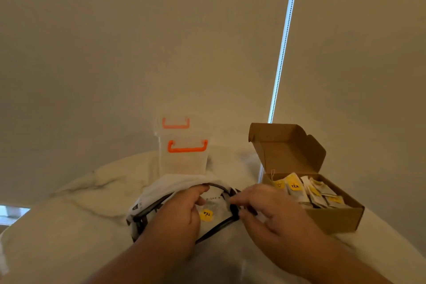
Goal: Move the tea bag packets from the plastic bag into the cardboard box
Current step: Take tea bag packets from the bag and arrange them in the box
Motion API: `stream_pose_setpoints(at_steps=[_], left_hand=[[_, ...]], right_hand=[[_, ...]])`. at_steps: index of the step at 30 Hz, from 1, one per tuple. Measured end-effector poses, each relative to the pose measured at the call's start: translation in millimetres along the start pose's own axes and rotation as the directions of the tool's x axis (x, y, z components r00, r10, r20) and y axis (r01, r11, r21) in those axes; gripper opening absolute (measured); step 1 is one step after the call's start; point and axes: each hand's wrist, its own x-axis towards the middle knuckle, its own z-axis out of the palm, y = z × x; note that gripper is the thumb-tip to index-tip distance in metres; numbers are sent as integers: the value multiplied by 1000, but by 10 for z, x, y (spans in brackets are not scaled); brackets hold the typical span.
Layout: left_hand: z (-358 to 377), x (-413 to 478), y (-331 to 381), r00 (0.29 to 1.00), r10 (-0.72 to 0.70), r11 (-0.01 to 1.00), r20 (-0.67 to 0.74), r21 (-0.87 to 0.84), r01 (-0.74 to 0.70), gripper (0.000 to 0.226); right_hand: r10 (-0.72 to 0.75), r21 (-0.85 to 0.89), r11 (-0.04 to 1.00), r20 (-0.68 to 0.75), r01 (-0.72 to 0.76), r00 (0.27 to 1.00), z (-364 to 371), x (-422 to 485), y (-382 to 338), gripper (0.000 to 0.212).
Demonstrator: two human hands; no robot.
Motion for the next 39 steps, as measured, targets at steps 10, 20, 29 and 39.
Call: stream_pose_setpoints(at_steps=[10,20,29,39], left_hand=[[308,85,-158,996,-92,963,17,256,85,45],[151,56,-84,985,21,945,173,319,-76,32],[67,2,15,990,5,917,139,394,-59,35],[-26,-62,31,984,72,994,161,-94,-57,18]], right_hand=[[169,-211,973,385,-91,907,503,116,100,36],[105,-144,988,421,-48,901,362,64,31,23],[143,-132,986,383,-99,913,362,83,46,28],[226,164,953,173,-254,959,308,74,54,42]])
